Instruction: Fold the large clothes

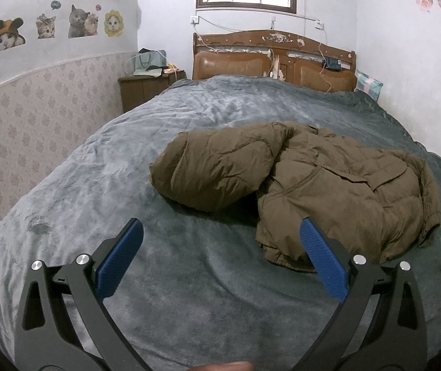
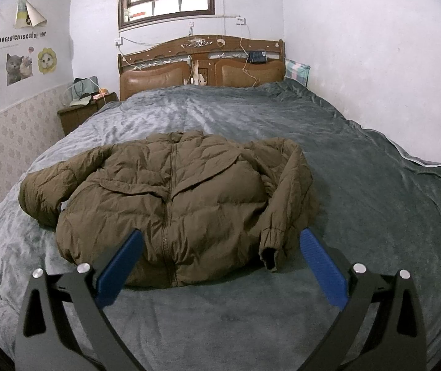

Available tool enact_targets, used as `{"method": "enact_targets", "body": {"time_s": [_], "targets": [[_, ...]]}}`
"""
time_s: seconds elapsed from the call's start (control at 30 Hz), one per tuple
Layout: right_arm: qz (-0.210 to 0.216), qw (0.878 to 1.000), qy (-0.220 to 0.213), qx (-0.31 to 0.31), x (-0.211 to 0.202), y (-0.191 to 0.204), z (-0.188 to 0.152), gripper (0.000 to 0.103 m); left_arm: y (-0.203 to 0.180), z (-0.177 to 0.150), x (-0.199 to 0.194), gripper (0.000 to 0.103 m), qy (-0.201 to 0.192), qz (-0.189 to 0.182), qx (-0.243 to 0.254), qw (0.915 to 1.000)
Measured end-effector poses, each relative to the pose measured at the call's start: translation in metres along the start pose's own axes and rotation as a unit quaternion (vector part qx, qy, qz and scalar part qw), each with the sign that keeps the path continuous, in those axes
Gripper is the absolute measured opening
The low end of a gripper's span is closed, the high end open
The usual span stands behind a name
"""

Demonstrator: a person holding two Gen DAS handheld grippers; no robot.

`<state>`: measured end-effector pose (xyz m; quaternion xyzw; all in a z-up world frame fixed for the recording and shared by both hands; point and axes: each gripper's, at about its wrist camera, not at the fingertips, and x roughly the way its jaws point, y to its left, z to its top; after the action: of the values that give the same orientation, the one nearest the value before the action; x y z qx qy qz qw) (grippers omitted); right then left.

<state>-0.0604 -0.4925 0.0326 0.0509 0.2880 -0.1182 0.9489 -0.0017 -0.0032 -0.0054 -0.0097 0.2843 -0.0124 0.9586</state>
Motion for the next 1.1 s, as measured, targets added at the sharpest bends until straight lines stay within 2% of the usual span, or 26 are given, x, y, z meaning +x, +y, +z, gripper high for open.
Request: {"method": "enact_targets", "body": {"time_s": [1.1], "targets": [[-0.001, 1.000, 0.001, 0.002, 0.0045, 0.0000, -0.0044, 0.101, 0.0002, 0.0019, 0.0010, 0.100, 0.000, 0.002, 0.004, 1.0000]]}}
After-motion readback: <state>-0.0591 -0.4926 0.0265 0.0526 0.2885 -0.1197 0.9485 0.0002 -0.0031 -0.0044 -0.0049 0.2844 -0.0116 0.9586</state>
